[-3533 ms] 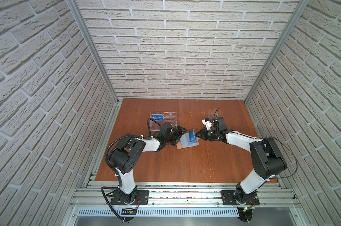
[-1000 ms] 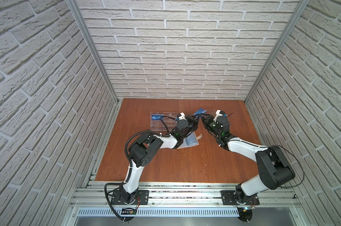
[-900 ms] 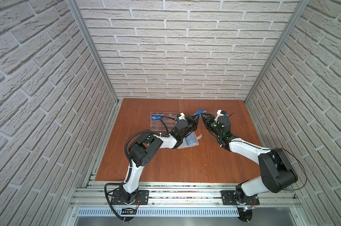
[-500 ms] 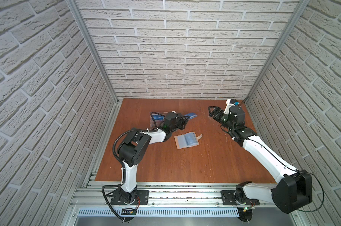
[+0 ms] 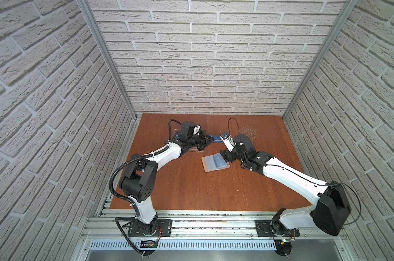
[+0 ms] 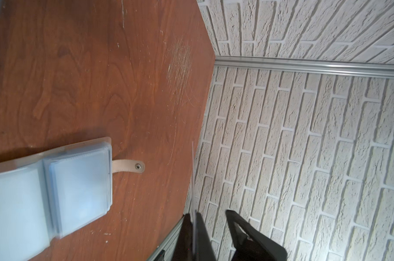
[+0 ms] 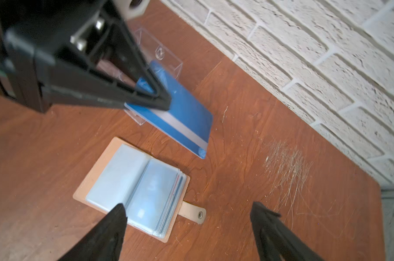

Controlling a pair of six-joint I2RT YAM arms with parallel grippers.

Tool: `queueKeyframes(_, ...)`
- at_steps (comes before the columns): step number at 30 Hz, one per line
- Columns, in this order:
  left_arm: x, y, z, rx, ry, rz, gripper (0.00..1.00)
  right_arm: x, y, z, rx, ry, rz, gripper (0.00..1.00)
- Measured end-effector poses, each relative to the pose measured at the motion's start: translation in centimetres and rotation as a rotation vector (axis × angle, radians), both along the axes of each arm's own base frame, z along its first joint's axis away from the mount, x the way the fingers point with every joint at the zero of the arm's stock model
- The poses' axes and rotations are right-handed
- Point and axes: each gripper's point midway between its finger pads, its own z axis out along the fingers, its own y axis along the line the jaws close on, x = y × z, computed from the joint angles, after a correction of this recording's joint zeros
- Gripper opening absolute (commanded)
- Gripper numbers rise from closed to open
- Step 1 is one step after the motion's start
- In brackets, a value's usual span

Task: Take the credit cards out of the card holder
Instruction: Pass the credit card.

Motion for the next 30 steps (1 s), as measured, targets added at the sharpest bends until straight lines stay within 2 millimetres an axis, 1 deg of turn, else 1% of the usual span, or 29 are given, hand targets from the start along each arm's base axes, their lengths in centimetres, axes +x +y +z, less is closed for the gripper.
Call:
queueKeyframes(2,-0.1,0.5,0.6,-0.006,-0.006,-0.004,0.00,0.2,0.2,-0.6,-0.059,-0.007,0.019,0.87)
queueKeyframes(4,-0.2,0.9,1.1,-0.013,-0.006,-0.004,0.00,0.7,0.1,-0.9,-0.102,-0.017,0.020,0.85)
queueKeyframes(6,-0.3,1.2,1.3,-0.017,-0.003,-0.007,0.00,1.1,0.1,-0.8,-0.124,-0.032,0.016,0.82)
queueKeyframes(9,-0.7,1.4,1.5,-0.015,0.007,-0.013,0.00,1.8,0.3,-0.2,-0.134,-0.062,0.017,0.76)
queueKeyframes(14,-1.2,1.4,1.4,-0.018,0.022,-0.027,0.00,2.7,1.4,0.5,-0.143,-0.101,0.041,0.73)
queueKeyframes(17,-1.5,1.4,1.0,-0.018,0.040,-0.035,0.00,3.1,2.3,0.2,-0.153,-0.102,0.057,0.72)
queueKeyframes(20,-1.8,1.4,0.7,-0.017,0.058,-0.041,0.00,3.1,3.0,-0.1,-0.166,-0.105,0.077,0.69)
queueKeyframes(23,-1.9,1.4,0.7,-0.019,0.067,-0.044,0.00,3.2,3.5,-0.5,-0.177,-0.106,0.091,0.63)
queueKeyframes(30,-2.3,1.4,0.4,-0.018,0.090,-0.054,0.00,4.0,3.9,-0.5,-0.202,-0.130,0.090,0.44)
